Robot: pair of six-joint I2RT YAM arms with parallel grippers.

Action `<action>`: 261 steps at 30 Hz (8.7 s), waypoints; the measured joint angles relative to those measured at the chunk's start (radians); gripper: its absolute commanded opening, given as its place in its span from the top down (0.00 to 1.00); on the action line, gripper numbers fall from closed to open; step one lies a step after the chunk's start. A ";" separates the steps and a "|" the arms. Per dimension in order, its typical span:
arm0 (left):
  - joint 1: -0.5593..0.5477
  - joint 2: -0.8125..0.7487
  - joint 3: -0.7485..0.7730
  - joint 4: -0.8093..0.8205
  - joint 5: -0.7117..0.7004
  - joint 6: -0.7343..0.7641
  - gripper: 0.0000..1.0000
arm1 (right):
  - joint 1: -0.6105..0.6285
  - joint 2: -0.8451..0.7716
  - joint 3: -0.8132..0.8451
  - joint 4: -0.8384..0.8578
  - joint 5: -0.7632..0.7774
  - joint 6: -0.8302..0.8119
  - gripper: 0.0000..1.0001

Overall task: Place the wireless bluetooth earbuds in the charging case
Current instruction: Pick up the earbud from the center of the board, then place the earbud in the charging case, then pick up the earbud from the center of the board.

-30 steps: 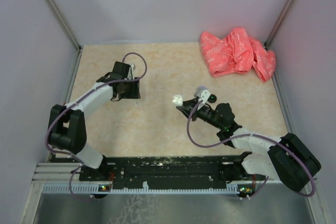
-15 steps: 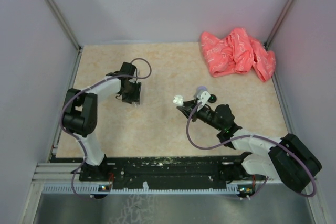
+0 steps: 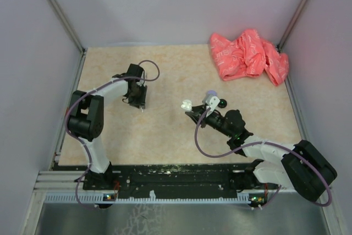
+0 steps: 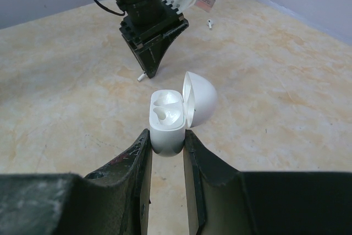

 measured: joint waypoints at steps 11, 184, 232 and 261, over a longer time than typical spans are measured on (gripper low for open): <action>-0.025 0.006 0.010 -0.039 -0.038 0.000 0.65 | 0.001 0.000 0.000 -0.006 0.001 -0.001 1.00; 0.029 -0.185 -0.077 0.509 -0.209 -0.005 0.30 | 0.005 0.152 -0.093 0.457 0.110 -0.021 1.00; 0.179 0.354 0.373 0.458 -0.137 0.153 0.62 | -0.011 0.224 -0.098 0.517 0.117 -0.034 1.00; 0.187 0.376 0.439 0.368 -0.043 0.152 0.80 | -0.016 0.224 -0.098 0.516 0.103 -0.032 1.00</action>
